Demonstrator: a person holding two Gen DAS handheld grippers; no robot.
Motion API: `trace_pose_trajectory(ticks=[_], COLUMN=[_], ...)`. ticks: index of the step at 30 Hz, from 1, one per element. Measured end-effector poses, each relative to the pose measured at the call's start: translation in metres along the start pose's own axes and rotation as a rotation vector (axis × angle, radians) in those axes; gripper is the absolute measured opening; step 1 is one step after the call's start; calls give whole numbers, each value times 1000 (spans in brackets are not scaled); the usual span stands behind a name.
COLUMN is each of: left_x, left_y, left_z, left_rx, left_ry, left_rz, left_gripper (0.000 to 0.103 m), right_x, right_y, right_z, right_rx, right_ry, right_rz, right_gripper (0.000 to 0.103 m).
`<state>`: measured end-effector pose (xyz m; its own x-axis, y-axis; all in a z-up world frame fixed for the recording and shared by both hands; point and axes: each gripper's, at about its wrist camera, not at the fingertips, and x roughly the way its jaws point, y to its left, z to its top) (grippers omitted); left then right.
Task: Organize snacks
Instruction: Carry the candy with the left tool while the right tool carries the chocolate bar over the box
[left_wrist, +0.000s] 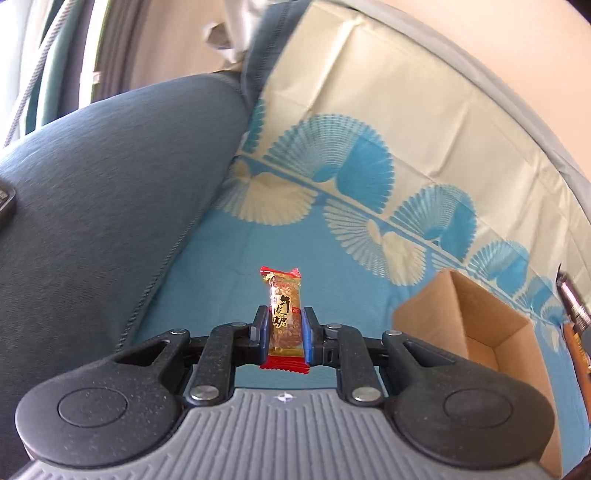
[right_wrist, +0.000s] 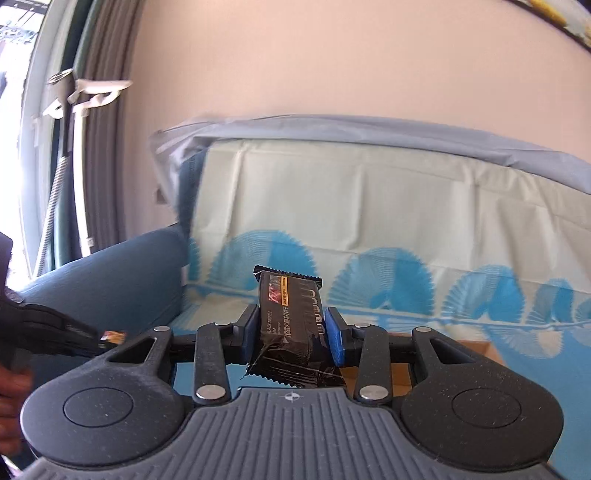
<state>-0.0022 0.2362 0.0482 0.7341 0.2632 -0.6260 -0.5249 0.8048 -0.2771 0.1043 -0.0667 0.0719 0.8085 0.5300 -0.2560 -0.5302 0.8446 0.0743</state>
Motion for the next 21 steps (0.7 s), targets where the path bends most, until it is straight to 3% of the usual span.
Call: trace_pose_trajectory(ticks=[4,8,21], left_x=[3,8,10], left_y=[-28,-60,-168], left_z=[-2,-7,-46], left_rx=[47,108,342], left_ry=[-15,-47,-135], left_rz=[-42,-100,-342], left_gripper=[19,19,19], right_x=[5,0,-7], right_y=[-39,-56,-99], right_z=[-18,-20,-32], right_rx=[98,105,84], right_ry=[76,47,75], right_rz=[-65,-110,-225], right_gripper=[40,40,40])
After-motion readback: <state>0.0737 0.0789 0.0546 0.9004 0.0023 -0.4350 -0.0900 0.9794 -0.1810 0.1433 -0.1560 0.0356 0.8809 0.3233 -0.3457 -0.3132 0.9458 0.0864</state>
